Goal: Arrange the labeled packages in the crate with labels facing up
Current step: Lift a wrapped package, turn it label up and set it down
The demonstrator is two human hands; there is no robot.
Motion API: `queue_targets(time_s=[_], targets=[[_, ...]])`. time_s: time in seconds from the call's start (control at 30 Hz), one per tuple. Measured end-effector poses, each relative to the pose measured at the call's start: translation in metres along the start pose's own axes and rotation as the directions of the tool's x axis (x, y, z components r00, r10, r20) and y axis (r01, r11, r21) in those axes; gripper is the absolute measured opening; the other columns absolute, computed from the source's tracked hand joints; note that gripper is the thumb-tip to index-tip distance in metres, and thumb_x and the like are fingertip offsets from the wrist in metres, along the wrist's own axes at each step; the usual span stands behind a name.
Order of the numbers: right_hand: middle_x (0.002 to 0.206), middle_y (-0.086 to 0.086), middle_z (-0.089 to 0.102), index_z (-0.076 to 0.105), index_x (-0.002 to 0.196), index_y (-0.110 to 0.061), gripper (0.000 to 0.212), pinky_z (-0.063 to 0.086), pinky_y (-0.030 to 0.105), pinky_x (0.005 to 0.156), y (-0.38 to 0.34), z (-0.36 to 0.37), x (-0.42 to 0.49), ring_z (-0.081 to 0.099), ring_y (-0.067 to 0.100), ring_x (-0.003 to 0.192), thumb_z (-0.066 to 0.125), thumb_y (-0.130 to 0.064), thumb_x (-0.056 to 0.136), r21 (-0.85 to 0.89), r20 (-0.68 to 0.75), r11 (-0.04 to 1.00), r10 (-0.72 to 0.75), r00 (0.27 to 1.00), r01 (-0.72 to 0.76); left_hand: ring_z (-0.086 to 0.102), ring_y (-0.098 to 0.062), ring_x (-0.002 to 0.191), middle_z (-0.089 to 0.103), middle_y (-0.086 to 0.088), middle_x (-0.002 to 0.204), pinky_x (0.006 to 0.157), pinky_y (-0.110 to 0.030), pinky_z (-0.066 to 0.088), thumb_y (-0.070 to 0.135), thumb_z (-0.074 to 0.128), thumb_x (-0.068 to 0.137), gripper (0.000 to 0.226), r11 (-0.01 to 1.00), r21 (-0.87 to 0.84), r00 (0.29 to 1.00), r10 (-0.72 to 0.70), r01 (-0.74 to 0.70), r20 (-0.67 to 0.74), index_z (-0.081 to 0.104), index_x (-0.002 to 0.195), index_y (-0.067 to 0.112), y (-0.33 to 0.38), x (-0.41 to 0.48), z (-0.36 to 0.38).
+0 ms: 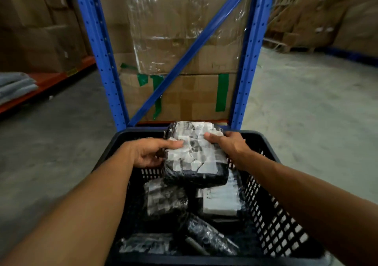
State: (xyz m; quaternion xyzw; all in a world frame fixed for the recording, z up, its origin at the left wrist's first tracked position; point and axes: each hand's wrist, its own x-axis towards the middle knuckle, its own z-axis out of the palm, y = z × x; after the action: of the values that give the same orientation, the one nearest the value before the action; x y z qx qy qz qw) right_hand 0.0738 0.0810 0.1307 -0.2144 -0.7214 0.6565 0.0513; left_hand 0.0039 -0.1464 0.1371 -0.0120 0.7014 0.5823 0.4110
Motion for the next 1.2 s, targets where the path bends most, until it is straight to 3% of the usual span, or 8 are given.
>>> queue_targets(time_s=[0.27, 0.43, 0.6, 0.73, 0.87, 0.97, 1.07, 1.2], targets=[[0.114, 0.013, 0.069, 0.046, 0.126, -0.01, 0.075, 0.057, 0.055, 0.086, 0.014, -0.034, -0.009, 0.07, 0.035, 0.097, 0.083, -0.002, 0.062, -0.061, 0.306, 0.992, 0.122, 0.944, -0.108, 0.069, -0.03, 0.107, 0.073, -0.014, 0.115, 0.098, -0.048, 0.051, 0.009, 0.092, 0.049, 0.073, 0.998, -0.039, 0.998, 0.049, -0.047, 0.04, 0.068, 0.118, 0.009, -0.011, 0.015, 0.012], [0.102, -0.003, 0.076, 0.059, 0.119, -0.022, 0.071, 0.06, 0.033, 0.081, 0.008, -0.031, -0.014, 0.072, 0.013, 0.092, 0.089, -0.014, 0.056, -0.11, 0.212, 0.948, -0.27, 0.939, 0.298, 0.067, -0.04, 0.103, 0.071, -0.021, 0.112, 0.093, -0.054, 0.051, 0.076, 0.072, 0.054, 0.088, 0.937, -0.338, 0.994, 0.108, -0.092, 0.027, 0.07, 0.118, 0.015, -0.01, 0.012, -0.007], [0.116, -0.008, 0.059, 0.047, 0.119, -0.025, 0.06, 0.05, 0.02, 0.09, 0.003, -0.016, -0.024, 0.056, 0.008, 0.105, 0.078, -0.022, 0.069, -0.442, 0.353, 0.325, -0.794, 0.495, 0.836, 0.058, -0.055, 0.111, 0.054, -0.039, 0.13, 0.094, -0.06, 0.049, 0.077, 0.071, 0.055, 0.103, 0.883, -0.467, 0.971, 0.058, 0.058, 0.231, 0.058, 0.127, 0.004, -0.004, 0.01, -0.006], [0.123, 0.013, 0.056, 0.045, 0.122, -0.021, 0.065, 0.044, 0.044, 0.101, 0.014, -0.024, -0.017, 0.052, 0.029, 0.113, 0.078, -0.032, 0.068, -0.656, 0.56, -0.213, -0.78, 0.279, 0.724, 0.071, -0.036, 0.084, 0.074, -0.022, 0.097, 0.08, -0.041, 0.055, 0.022, 0.08, 0.049, 0.065, 0.91, -0.387, 0.967, 0.216, -0.148, 0.138, 0.069, 0.11, 0.0, -0.004, 0.013, -0.004], [0.13, 0.012, 0.038, 0.029, 0.132, -0.028, 0.079, 0.052, 0.042, 0.084, 0.019, -0.016, -0.016, 0.054, 0.028, 0.101, 0.079, -0.031, 0.07, -0.738, 0.183, 0.319, -0.753, 0.632, 0.594, 0.071, -0.039, 0.093, 0.074, -0.023, 0.105, 0.079, -0.045, 0.058, 0.009, 0.076, 0.045, 0.063, 0.914, -0.363, 0.94, 0.27, -0.182, 0.209, 0.073, 0.107, -0.002, -0.009, 0.01, -0.012], [0.114, 0.007, 0.054, 0.033, 0.13, -0.023, 0.051, 0.054, 0.03, 0.068, 0.01, -0.011, -0.013, 0.061, 0.018, 0.081, 0.065, -0.021, 0.089, -0.251, -0.092, 0.911, -0.359, 0.929, 0.328, 0.068, -0.041, 0.103, 0.071, -0.023, 0.114, 0.084, -0.05, 0.056, 0.005, 0.073, 0.046, 0.068, 0.896, -0.376, 0.927, 0.323, -0.234, 0.193, 0.071, 0.113, 0.0, -0.007, 0.008, -0.011], [0.095, 0.008, 0.069, 0.061, 0.116, -0.012, 0.052, 0.057, 0.04, 0.073, 0.003, -0.012, -0.009, 0.068, 0.025, 0.084, 0.049, -0.057, 0.092, 0.155, 0.181, 0.978, 0.112, 0.977, -0.141, 0.067, -0.042, 0.103, 0.07, -0.024, 0.115, 0.083, -0.05, 0.057, 0.002, 0.068, 0.047, 0.065, 0.901, -0.362, 0.939, 0.31, -0.239, 0.152, 0.071, 0.113, 0.0, -0.008, 0.007, -0.003], [0.104, 0.006, 0.077, 0.069, 0.11, -0.011, 0.045, 0.061, 0.044, 0.08, 0.005, -0.015, -0.009, 0.074, 0.024, 0.09, 0.08, -0.035, 0.073, -0.102, 0.314, 0.994, 0.075, 0.947, -0.044, 0.065, -0.038, 0.107, 0.068, -0.022, 0.12, 0.096, -0.051, 0.051, 0.0, 0.053, 0.06, 0.06, 0.977, -0.191, 0.983, 0.12, -0.093, 0.136, 0.066, 0.118, -0.002, -0.009, 0.004, 0.012]])
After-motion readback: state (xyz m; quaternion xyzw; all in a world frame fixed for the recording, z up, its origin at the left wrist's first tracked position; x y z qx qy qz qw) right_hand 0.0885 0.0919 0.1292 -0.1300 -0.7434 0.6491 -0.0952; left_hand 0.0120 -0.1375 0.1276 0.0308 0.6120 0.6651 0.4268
